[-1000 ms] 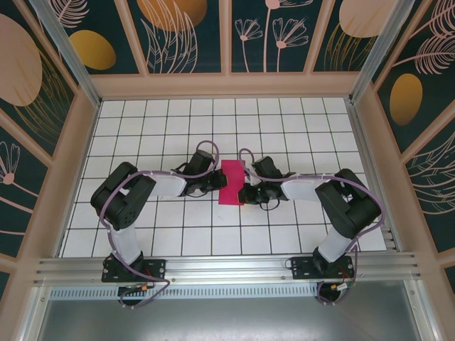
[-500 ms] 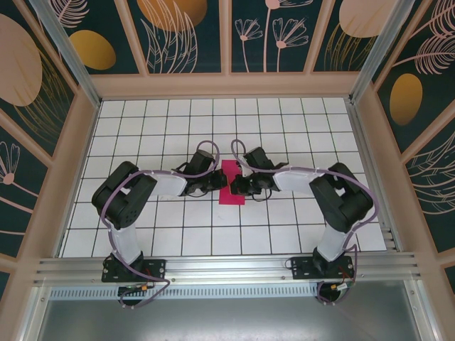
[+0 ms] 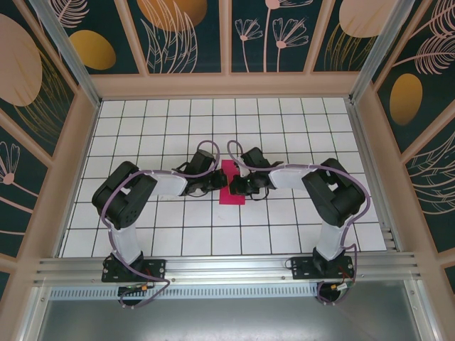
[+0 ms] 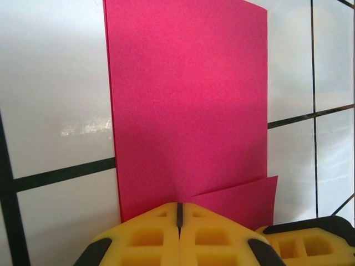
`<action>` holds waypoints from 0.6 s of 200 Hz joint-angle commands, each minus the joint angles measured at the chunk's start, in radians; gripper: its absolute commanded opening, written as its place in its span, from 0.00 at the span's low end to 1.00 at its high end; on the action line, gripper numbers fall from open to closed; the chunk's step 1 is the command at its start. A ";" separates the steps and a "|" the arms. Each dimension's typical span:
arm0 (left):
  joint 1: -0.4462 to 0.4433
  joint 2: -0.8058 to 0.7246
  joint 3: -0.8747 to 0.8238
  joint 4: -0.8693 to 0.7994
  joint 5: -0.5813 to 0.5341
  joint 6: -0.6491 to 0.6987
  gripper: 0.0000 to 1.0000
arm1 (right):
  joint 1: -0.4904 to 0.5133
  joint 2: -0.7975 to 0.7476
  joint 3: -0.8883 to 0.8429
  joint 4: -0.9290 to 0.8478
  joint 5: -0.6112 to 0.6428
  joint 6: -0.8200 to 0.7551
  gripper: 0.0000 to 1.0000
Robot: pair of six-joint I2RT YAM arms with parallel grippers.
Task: Fold a paper plane with a square sheet of paper (pick it up from the middle)
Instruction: Fold the triangle a second time at the center of the table.
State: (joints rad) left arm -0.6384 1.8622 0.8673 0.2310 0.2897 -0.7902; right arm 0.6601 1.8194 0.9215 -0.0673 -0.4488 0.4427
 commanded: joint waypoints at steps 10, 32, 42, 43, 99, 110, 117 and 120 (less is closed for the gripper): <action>0.000 0.056 0.006 -0.140 -0.100 -0.001 0.00 | -0.024 -0.054 -0.135 -0.015 -0.020 -0.041 0.06; 0.000 0.072 0.008 -0.161 -0.125 -0.001 0.00 | -0.041 -0.120 -0.245 0.022 -0.050 -0.040 0.06; 0.000 0.076 0.008 -0.167 -0.129 -0.004 0.00 | -0.046 -0.147 -0.289 0.036 -0.063 -0.035 0.07; 0.000 0.077 0.007 -0.167 -0.129 -0.004 0.00 | -0.046 -0.150 -0.294 0.037 -0.063 -0.034 0.07; 0.000 0.077 0.009 -0.152 -0.102 -0.009 0.00 | -0.050 -0.258 -0.380 -0.006 -0.035 -0.020 0.06; -0.001 0.074 0.013 -0.148 -0.095 -0.008 0.00 | -0.050 -0.281 -0.356 -0.020 -0.019 -0.015 0.07; -0.001 0.075 0.016 -0.148 -0.092 -0.008 0.00 | -0.050 -0.297 -0.338 -0.021 -0.010 -0.008 0.06; 0.000 0.074 0.017 -0.148 -0.091 -0.008 0.00 | -0.050 -0.302 -0.330 -0.018 -0.007 -0.005 0.06</action>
State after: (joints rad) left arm -0.6430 1.8725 0.8959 0.1894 0.2783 -0.7944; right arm 0.6140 1.5597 0.5800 0.0532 -0.4927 0.4255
